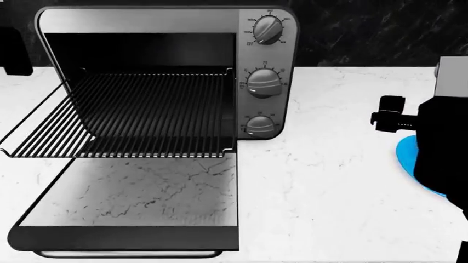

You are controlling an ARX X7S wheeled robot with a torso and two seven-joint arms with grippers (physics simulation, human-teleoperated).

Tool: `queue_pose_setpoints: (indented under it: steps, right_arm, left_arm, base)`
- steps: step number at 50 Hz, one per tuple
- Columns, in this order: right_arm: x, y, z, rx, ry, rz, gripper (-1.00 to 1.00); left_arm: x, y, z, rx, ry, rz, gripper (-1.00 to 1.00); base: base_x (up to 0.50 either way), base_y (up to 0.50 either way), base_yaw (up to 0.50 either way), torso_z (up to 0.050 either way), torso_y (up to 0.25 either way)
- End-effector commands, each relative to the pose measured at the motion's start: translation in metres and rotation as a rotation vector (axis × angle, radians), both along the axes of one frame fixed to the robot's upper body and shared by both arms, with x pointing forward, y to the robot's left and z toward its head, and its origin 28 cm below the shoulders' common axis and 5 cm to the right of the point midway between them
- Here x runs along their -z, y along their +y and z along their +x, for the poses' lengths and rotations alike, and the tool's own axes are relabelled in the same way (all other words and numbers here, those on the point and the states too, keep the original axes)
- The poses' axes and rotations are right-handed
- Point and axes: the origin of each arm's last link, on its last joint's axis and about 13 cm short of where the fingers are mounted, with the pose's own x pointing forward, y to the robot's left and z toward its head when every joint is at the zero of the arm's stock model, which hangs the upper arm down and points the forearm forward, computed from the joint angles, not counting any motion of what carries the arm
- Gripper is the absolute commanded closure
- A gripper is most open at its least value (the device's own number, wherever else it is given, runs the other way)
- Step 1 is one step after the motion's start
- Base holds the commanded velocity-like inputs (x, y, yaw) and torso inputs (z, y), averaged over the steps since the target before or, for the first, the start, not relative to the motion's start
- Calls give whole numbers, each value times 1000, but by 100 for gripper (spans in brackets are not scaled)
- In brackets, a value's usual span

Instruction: Place the bread on the rack of the toaster oven.

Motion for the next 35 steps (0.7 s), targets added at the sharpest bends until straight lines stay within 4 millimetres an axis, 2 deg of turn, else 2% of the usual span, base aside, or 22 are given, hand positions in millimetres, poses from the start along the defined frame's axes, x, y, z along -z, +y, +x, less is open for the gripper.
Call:
queue_pose_setpoints:
  steps: [1, 11, 19, 26, 33, 35]
  right_arm:
    - [17, -15, 5, 54, 94, 48, -100]
    - [12, -27, 4, 100, 114, 47, -100]
    - [28, -34, 14, 86, 87, 172, -100]
    - [25, -43, 21, 81, 119, 166, -100]
    - [38, -53, 21, 116, 184, 130, -100]
    - [39, -58, 16, 129, 192, 122, -100]
  left_arm:
    - [2, 0, -1, 25, -3, -18, -100]
    - [4, -1, 0, 25, 5, -18, -100]
    - [8, 2, -1, 14, 11, -32, -100]
    - [13, 2, 1, 17, 25, -38, -100]
    - [16, 2, 0, 14, 31, -35, -100]
    - [16, 3, -1, 11, 29, -37, -100]
  base:
    - [0, 0, 0, 0, 0]
    - [0, 0, 0, 0, 0]
    - [0, 0, 0, 0, 0]
    - [0, 0, 0, 0, 0]
    - [0, 0, 0, 0, 0]
    - [0, 0, 0, 0, 0]
